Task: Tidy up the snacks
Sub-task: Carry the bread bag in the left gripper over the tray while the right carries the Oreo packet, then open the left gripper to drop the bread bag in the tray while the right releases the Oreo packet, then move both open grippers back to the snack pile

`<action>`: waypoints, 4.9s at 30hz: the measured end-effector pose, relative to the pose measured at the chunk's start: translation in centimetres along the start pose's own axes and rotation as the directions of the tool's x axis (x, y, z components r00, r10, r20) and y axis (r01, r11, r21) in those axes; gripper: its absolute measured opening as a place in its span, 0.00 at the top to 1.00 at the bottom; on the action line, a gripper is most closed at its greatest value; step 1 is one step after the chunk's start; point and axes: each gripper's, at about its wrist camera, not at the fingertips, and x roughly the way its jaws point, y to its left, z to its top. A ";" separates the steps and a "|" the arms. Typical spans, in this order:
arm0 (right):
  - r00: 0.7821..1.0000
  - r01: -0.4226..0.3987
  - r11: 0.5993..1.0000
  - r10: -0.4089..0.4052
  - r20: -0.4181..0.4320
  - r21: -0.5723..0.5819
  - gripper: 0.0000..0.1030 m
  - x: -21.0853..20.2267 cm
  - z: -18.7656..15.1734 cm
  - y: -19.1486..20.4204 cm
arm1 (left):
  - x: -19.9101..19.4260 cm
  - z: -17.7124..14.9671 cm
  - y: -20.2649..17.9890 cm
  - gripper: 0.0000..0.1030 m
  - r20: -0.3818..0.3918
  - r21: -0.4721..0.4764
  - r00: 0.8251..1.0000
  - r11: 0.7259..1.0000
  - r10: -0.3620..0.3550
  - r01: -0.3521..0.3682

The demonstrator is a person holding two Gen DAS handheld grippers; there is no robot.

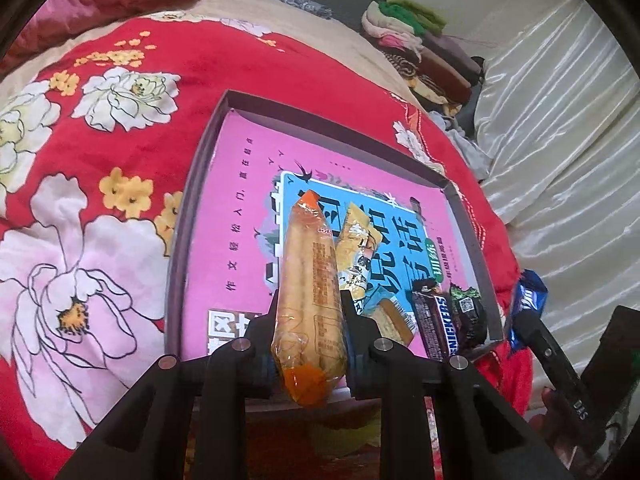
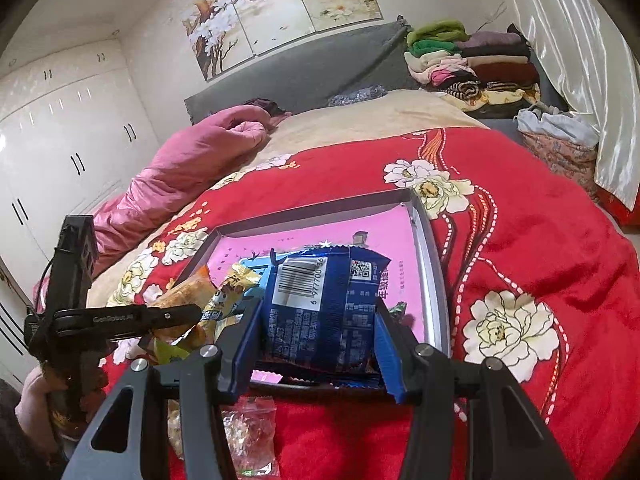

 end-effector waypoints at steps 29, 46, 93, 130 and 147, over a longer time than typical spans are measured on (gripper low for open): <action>0.982 0.162 0.983 -0.169 -0.079 -0.089 0.49 2.7 -0.9 -0.8 | -0.8 0.4 1.1 0.76 0.023 -0.029 0.999 0.999 -0.036 0.036; 0.982 0.165 0.981 -0.173 -0.080 -0.099 0.49 2.6 -0.9 -0.5 | -1.2 0.3 1.8 0.66 0.022 -0.048 1.000 0.999 0.007 -0.006; 0.986 0.156 0.988 -0.156 -0.066 -0.009 0.39 0.9 -0.6 -2.0 | -4.2 -0.7 0.8 0.39 0.050 0.019 0.995 0.996 0.085 -0.086; 0.996 0.078 0.995 -0.076 0.039 -0.066 0.22 -3.5 -1.0 1.5 | -7.3 -2.7 0.0 0.23 0.077 0.127 0.983 0.977 0.164 -0.173; 0.999 0.044 0.993 -0.045 -0.007 -0.112 0.21 -3.7 -2.5 3.4 | -8.0 -4.8 0.7 0.23 0.043 0.144 0.981 0.971 0.189 -0.194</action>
